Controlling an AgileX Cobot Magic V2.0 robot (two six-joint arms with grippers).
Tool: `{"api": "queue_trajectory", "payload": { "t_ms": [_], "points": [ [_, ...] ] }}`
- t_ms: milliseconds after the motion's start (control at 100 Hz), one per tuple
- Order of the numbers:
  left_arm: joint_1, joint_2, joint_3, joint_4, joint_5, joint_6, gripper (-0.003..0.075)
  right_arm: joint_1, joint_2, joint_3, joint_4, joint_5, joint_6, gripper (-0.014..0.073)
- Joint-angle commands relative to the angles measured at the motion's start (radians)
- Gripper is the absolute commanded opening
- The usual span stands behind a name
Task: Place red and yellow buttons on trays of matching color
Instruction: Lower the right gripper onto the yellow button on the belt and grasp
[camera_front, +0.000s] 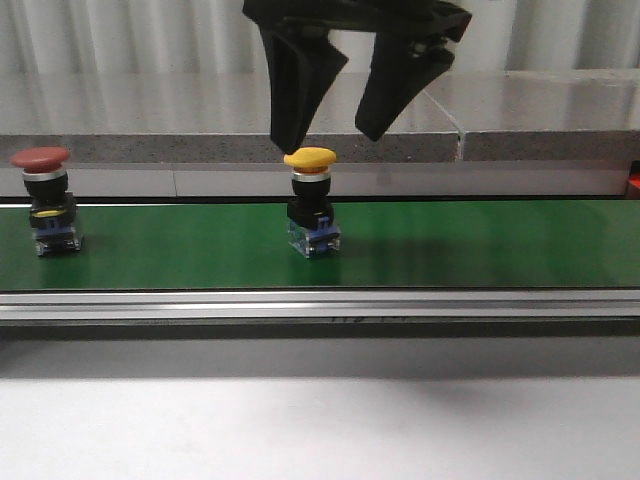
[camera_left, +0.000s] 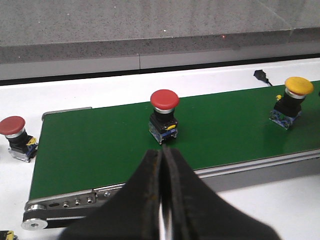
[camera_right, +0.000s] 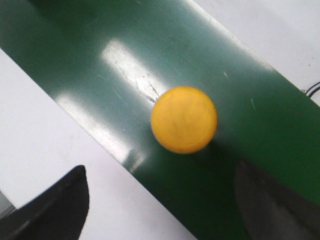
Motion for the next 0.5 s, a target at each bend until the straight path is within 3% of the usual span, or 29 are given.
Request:
{"api": "queue_trajectory", "payload": {
  "t_ms": [0,250,490],
  "points": [
    [-0.009,0.009,-0.028,-0.021,-0.068,-0.003,-0.0021,-0.005,-0.009,-0.048,0.014,-0.037,-0.018,0.0593],
    [-0.009,0.009,-0.028,-0.021,-0.068,-0.003,-0.0021,-0.017,0.048,-0.052,0.013,-0.081,-0.018,0.0574],
    [-0.009,0.009,-0.028,-0.021,-0.068,-0.003,-0.0021,-0.034,0.052,-0.052,0.013,-0.103,-0.018,0.0219]
  ]
}}
